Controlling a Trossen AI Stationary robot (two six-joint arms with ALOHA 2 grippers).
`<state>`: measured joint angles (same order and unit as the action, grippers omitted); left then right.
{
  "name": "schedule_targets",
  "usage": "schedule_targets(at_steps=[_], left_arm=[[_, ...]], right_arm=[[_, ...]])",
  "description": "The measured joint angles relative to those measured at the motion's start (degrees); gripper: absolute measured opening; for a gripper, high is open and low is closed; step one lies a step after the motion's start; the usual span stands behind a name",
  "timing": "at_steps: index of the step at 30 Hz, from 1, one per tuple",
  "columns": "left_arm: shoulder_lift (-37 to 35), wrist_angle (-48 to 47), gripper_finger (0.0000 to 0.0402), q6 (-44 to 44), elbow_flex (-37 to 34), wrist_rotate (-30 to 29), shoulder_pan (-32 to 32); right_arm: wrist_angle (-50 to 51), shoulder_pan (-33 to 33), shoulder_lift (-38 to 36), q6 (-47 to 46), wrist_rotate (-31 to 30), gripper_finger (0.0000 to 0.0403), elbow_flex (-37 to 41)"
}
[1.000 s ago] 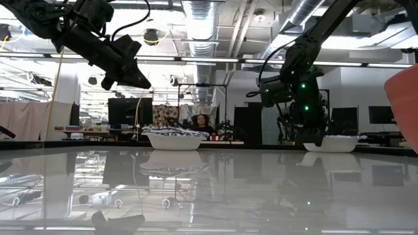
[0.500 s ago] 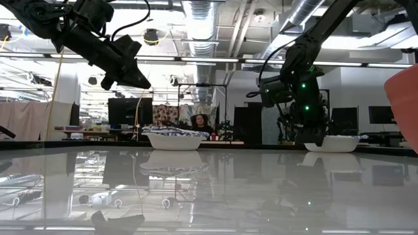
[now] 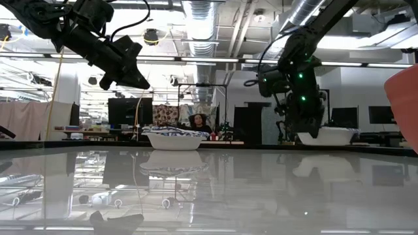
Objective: Nest bowls inside each other
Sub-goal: Stack the blue patterned bowl on top of the blue patterned bowl
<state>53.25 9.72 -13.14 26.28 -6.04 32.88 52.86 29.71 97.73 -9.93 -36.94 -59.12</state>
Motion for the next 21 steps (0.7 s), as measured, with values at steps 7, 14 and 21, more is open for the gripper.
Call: schedule_targets(at_steps=[7,14,21], left_arm=[[-0.01,-0.01,0.0022,0.02,0.0,0.0,-0.02],[-0.02,-0.01,0.0022,0.02,0.0,0.0,0.0],[0.0,-0.01,0.0022,0.35,0.0,-0.7,0.0]], right_arm=[[0.81,0.0,-0.02,2.61,-1.84,0.0011,-4.53],[4.03,0.01,-0.02,2.98,-2.07,0.0011,-8.85],[5.9,0.02,-0.05,4.45,-2.52,0.0011,-12.5]])
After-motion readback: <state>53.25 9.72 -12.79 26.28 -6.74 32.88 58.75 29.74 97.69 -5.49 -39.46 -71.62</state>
